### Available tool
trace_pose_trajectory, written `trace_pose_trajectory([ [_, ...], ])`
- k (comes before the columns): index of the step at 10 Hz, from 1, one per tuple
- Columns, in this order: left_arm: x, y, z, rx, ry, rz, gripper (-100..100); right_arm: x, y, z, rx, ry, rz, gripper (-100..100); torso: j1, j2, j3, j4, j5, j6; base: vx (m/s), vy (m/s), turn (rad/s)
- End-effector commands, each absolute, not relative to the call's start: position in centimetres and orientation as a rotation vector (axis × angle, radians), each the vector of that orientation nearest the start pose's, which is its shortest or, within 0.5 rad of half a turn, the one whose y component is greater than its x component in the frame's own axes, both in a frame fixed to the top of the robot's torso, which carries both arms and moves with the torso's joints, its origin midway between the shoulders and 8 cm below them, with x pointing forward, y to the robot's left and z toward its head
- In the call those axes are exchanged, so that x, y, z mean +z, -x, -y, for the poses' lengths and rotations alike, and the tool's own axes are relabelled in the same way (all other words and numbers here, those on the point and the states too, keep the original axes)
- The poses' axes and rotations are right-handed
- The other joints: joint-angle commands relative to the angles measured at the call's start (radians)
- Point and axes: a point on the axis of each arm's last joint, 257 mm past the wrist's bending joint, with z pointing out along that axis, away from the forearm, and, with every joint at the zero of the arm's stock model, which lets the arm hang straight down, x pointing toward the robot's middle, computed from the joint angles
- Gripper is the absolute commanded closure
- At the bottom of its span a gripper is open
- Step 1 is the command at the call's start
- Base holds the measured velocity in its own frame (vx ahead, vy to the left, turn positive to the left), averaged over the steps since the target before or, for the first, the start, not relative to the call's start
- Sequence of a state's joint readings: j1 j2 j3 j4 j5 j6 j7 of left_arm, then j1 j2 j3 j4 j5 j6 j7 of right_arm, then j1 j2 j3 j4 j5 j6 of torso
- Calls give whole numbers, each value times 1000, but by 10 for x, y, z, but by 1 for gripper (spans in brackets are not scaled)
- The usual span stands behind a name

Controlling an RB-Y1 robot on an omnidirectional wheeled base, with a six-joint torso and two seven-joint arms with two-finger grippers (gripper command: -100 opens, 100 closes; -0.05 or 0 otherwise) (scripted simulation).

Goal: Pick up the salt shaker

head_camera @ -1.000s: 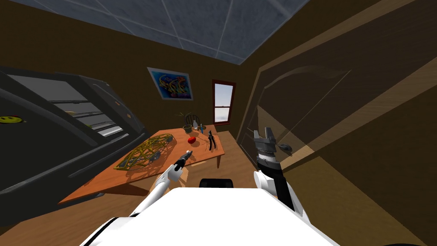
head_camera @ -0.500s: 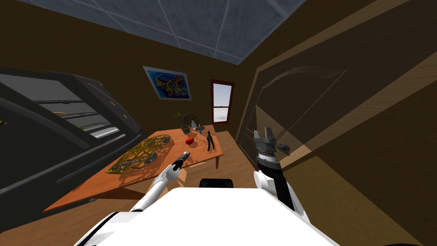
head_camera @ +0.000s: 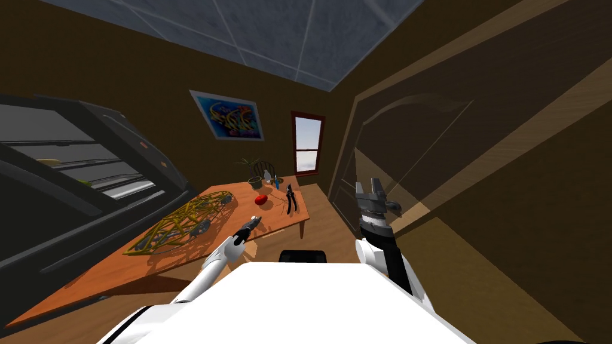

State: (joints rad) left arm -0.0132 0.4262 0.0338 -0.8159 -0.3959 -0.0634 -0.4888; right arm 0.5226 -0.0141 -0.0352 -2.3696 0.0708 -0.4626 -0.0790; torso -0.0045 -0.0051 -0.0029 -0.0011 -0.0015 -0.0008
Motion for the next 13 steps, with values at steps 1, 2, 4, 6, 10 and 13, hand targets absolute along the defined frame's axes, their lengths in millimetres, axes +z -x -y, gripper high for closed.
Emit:
trace_pose_trajectory([
  [1,-498,-378,-511,96,567,-2113,-100,50,-330,280,1294,-603,-623,0,0,0,0,0,0,0,118,-84,-94],
  [2,-497,-379,-509,88,561,-2108,-100,50,-330,280,1294,-603,-623,0,-1,-1,0,0,0,0,72,-60,-25],
  [4,-498,-366,-522,93,572,-2106,-100,50,-330,280,1294,-603,-623,0,1,3,1,0,0,0,48,-48,-51],
  [6,-501,-336,-548,113,599,-2105,-100,50,-330,280,1294,-603,-623,0,2,3,2,1,0,0,65,-47,-90],
  [10,-499,-310,-570,117,613,-2092,-100,50,-330,280,1294,-603,-623,0,1,1,0,0,0,0,79,-53,-57],
  [13,-497,-297,-579,123,623,-2089,-100,50,-330,280,1294,-603,-623,0,2,4,2,1,0,0,39,-30,-32],
])
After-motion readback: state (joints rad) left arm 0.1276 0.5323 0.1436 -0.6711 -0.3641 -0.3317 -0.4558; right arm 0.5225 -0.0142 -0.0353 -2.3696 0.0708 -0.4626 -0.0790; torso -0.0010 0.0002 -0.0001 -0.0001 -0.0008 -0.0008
